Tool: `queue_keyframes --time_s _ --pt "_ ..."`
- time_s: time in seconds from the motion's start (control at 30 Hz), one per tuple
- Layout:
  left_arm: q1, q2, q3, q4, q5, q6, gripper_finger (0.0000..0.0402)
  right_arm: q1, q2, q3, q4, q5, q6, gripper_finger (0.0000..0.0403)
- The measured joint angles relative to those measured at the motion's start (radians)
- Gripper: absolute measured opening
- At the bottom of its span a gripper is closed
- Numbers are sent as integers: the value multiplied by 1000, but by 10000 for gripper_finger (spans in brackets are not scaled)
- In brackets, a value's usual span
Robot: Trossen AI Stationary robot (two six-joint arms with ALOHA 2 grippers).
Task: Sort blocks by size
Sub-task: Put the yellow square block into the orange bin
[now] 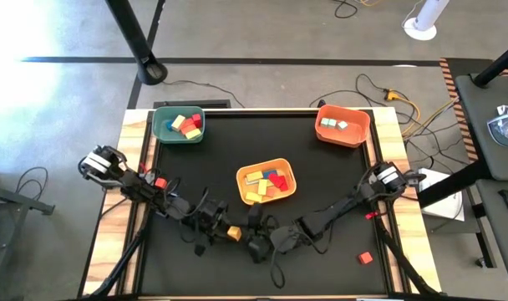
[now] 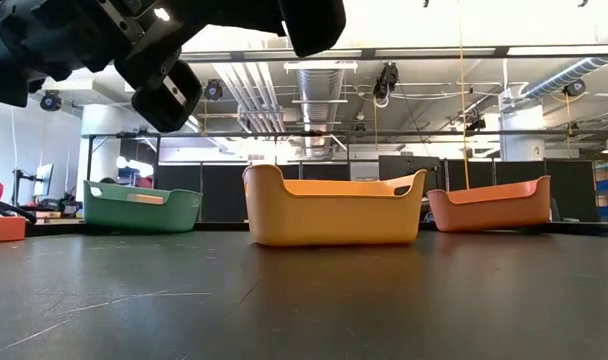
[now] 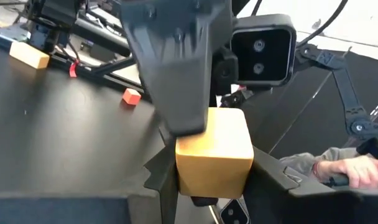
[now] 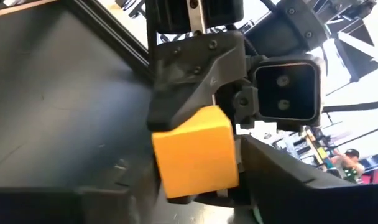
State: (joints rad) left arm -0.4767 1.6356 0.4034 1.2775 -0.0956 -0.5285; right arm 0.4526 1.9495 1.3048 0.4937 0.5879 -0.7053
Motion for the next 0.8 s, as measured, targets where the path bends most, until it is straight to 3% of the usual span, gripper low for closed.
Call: queue_keyframes --time_s 0.17,0.47,0.67,0.8 --pt "0 0 0 5 -20 -12 124 -5 0 0 -14 -7 35 134" --pt "1 -44 -11 -9 8 145 191 -1 -24 26 -80 -40 196 129" --pt "10 -221 -71 -215 6 261 246 10 -124 101 -408 10 368 129" --pt "9 -342 -122 -416 -119 295 257 -28 -197 143 -715 128 551 129"
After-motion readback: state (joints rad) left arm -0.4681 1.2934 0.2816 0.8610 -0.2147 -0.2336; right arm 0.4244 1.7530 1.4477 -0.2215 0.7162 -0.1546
